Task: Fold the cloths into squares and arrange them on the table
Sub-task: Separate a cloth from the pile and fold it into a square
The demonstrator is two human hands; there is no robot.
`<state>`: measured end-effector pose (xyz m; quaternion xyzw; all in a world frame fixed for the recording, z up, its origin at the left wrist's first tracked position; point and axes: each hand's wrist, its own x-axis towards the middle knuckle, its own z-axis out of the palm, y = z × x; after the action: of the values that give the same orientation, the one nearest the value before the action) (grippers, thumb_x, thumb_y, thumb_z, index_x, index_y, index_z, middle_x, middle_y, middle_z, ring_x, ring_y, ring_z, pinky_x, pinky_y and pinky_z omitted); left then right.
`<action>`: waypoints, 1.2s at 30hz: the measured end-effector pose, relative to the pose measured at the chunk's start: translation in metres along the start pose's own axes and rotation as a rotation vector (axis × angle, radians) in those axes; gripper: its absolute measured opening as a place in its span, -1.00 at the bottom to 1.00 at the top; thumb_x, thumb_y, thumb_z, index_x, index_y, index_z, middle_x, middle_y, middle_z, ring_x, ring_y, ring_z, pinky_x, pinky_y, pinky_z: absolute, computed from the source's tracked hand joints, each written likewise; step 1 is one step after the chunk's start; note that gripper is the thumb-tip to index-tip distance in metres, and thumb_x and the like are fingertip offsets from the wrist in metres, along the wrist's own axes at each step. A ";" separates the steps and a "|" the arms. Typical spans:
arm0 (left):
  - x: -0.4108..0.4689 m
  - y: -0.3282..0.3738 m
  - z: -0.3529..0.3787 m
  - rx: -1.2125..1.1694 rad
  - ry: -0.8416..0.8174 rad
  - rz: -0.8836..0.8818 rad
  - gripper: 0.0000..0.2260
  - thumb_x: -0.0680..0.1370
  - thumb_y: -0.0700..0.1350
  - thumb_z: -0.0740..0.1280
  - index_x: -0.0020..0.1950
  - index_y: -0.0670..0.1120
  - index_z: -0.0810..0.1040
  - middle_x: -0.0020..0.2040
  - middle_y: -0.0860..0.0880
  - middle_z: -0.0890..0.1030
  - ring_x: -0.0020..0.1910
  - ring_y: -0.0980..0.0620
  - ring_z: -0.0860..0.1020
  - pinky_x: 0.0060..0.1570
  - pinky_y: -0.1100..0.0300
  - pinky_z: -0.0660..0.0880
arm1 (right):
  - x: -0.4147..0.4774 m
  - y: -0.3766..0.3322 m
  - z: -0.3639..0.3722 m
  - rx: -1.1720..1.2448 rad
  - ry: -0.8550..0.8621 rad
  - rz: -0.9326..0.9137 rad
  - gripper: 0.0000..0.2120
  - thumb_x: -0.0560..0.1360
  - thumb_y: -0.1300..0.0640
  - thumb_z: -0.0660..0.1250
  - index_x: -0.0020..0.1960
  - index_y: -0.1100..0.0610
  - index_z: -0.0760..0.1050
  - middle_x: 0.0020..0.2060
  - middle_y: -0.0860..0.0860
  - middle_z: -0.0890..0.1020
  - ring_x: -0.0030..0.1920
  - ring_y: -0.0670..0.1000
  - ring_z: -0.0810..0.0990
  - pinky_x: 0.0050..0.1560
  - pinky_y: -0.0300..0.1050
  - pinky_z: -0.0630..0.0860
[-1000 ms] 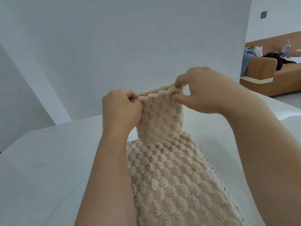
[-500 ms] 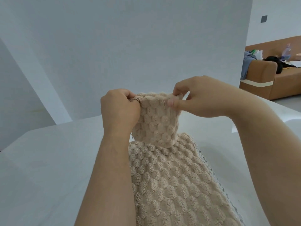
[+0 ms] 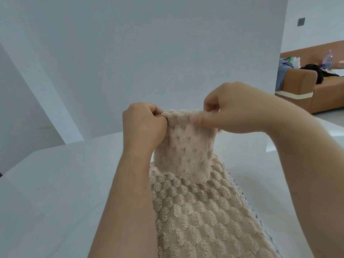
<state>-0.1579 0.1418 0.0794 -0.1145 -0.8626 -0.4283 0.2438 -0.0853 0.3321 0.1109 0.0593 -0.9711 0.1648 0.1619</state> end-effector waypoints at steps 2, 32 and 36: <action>-0.001 0.000 0.000 -0.041 0.009 -0.027 -0.79 0.41 -0.28 0.32 -0.31 -0.04 0.67 -0.46 0.12 0.58 -0.55 0.20 0.43 -0.54 0.39 0.35 | 0.001 0.000 0.000 0.011 0.072 0.018 -0.55 0.48 -0.33 0.32 -0.13 0.07 0.57 -0.28 -0.02 0.63 -0.23 -0.01 0.57 -0.22 0.00 0.49; -0.007 -0.006 0.062 -0.653 -0.185 -0.558 -0.60 0.67 0.15 0.20 0.11 -0.18 0.60 0.03 -0.16 0.70 0.00 -0.12 0.68 0.05 -0.07 0.64 | 0.025 -0.004 0.053 0.293 0.442 0.133 -0.75 0.70 -0.12 0.10 0.14 0.08 0.31 -0.29 0.01 0.50 -0.31 0.02 0.49 -0.33 -0.02 0.39; -0.006 -0.004 0.059 -0.471 0.017 -0.378 -0.66 0.71 0.10 0.10 0.17 -0.14 0.48 -0.08 -0.02 0.58 -0.18 0.09 0.53 -0.27 0.15 0.41 | 0.026 0.002 0.053 0.200 0.411 0.189 -0.73 0.70 -0.13 0.07 0.09 0.09 0.24 -0.31 0.06 0.43 -0.35 0.06 0.42 -0.31 0.01 0.34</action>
<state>-0.1730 0.1864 0.0429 -0.0015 -0.7436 -0.6552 0.1335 -0.1260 0.3147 0.0715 -0.0510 -0.8978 0.2833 0.3332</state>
